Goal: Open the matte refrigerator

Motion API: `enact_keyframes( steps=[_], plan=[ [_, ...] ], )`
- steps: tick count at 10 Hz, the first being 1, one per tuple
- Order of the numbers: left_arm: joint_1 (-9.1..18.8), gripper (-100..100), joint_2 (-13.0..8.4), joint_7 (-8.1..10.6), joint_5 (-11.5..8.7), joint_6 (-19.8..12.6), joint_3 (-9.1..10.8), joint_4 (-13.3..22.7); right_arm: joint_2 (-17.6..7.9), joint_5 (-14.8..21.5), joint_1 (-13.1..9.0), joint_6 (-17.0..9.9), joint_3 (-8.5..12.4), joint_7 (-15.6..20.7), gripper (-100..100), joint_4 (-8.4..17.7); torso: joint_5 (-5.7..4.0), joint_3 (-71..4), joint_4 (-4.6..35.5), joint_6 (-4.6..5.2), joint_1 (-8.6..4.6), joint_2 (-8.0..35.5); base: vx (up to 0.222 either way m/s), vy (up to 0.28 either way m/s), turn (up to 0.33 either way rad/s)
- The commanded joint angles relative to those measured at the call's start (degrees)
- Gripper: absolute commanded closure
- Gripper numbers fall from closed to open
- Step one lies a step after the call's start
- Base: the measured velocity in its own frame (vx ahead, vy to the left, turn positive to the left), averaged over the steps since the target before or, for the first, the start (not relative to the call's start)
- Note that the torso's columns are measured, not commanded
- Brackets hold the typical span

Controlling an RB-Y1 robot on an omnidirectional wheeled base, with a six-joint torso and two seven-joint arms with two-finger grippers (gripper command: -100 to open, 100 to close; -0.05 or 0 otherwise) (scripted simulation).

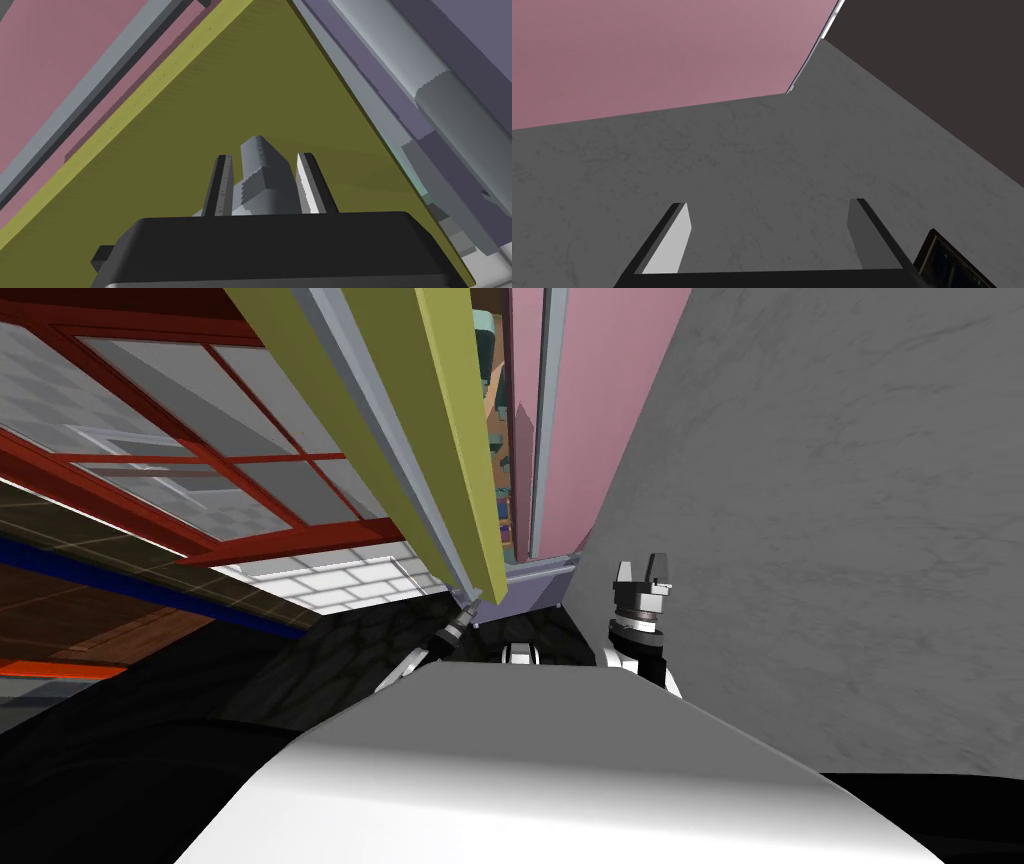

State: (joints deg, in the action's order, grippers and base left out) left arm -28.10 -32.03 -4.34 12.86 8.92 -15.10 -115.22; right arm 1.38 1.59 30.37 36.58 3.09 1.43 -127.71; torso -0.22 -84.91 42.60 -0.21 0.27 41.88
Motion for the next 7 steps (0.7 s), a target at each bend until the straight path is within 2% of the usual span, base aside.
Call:
enact_keyframes(
  steps=[1, 2, 4, 6, 7],
  plan=[
    [-0.9, 100, -2.2, 0.18, 0.1, 1.7, -1.37, -2.4, 0.0, 0.0, 0.0, 0.0, 0.0, 0.0, 0, 0.0, 0.04, 0.0, 0.0, 0.08, 0.07, 0.1, -0.090, 0.261, -0.144],
    [-1.2, 100, -1.6, 0.06, 0.2, 1.1, -1.73, -1.4, 0.0, 0.0, 0.0, 0.0, 0.0, 0.0, 0, 0.0, 0.10, 0.1, 0.0, 0.03, 0.22, 0.2, -0.059, 0.109, -0.046],
    [-2.2, 100, -3.4, -0.06, 0.8, 3.0, -3.79, -2.6, 0.0, 0.0, 0.0, 0.0, 0.0, 0.0, 0, 0.0, 0.14, 0.1, -0.3, 0.20, -0.23, 0.1, -0.042, 0.180, -0.110],
    [-3.0, 100, -5.1, -0.18, 1.3, 4.6, -5.42, -3.8, 0.0, 0.0, 0.0, 0.0, 0.0, 0.0, 0, 0.0, 0.25, 0.1, -0.2, 0.10, 0.30, 0.1, 0.001, 0.268, -0.150],
    [-3.0, 100, -5.1, -0.18, 1.3, 4.6, -5.42, -3.8, 0.0, 0.0, 0.0, 0.0, 0.0, 0.0, 0, 0.0, 0.22, 0.0, -0.1, 0.00, 0.43, -0.1, -0.084, 0.195, -0.060]
  ],
)
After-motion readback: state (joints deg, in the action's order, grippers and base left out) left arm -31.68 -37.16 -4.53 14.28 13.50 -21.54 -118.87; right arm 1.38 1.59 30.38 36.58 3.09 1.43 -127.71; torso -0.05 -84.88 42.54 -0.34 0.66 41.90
